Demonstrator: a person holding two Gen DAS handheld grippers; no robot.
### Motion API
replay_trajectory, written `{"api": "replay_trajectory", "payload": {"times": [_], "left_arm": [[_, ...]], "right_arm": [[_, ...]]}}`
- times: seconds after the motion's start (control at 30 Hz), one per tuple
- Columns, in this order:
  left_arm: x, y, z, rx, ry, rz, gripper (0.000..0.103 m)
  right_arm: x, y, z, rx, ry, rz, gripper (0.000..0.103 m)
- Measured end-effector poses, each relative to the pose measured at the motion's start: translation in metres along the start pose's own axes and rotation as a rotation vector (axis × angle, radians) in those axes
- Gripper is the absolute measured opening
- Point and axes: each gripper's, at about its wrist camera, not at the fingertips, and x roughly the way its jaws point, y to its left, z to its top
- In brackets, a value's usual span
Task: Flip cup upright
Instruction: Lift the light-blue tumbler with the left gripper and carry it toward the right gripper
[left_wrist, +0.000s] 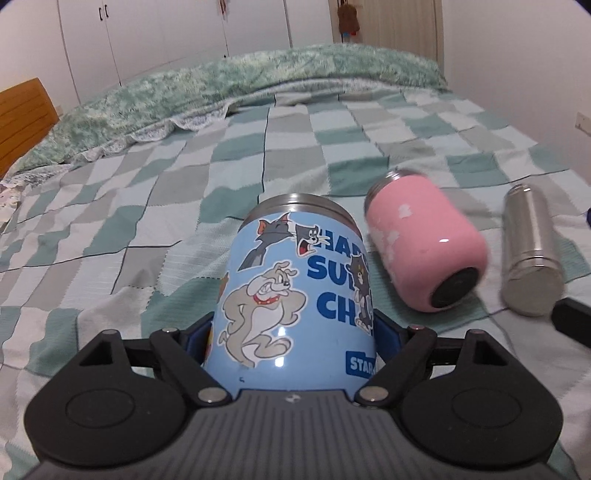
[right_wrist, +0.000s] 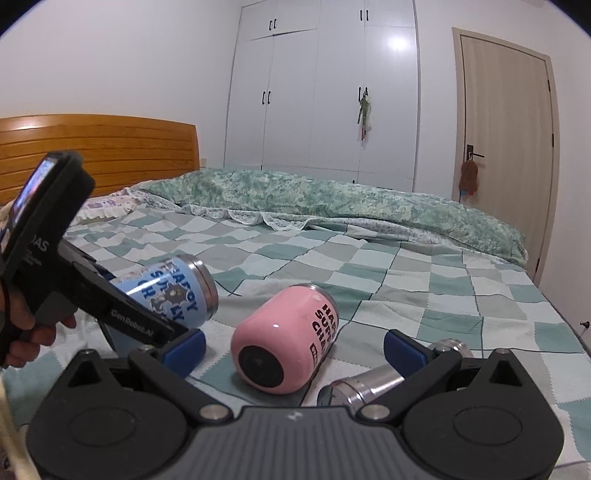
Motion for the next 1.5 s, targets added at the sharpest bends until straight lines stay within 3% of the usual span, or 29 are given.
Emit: {"api": "replay_trajectory", "payload": {"times": [0.47, 0.67, 0.97, 1.2, 1.27, 1.5], "left_arm": [[-0.101, -0.057, -0.055, -0.1, -0.067, -0.045, 0.085], [-0.105, -0.09, -0.078, -0.183, -0.053, -0.084, 0.085], [-0.089, -0.133, -0.099, -0.187, -0.004, -0.048, 0.085], [-0.089, -0.128, -0.099, -0.185, -0.009, -0.064, 0.088], [-0.098, -0.127, -0.098, -0.158, -0.05, -0.072, 0.103], [-0.141, -0.096, -0.095, -0.165, -0.186, -0.079, 0.103]], "right_arm": [[-0.102, 0.005, -0.018, -0.02, -0.008, -0.03, 0.103], [-0.137, -0.011, -0.041, -0.014, 0.022, -0.067, 0.103], [-0.158, -0.033, -0.068, -0.002, 0.07, -0.111, 0.103], [-0.155, -0.038, -0.071, 0.007, 0.075, -0.115, 0.103], [-0.156, -0.036, -0.069, 0.005, 0.07, -0.111, 0.103], [-0.162, -0.022, -0.053, -0.001, 0.042, -0.074, 0.103]]}}
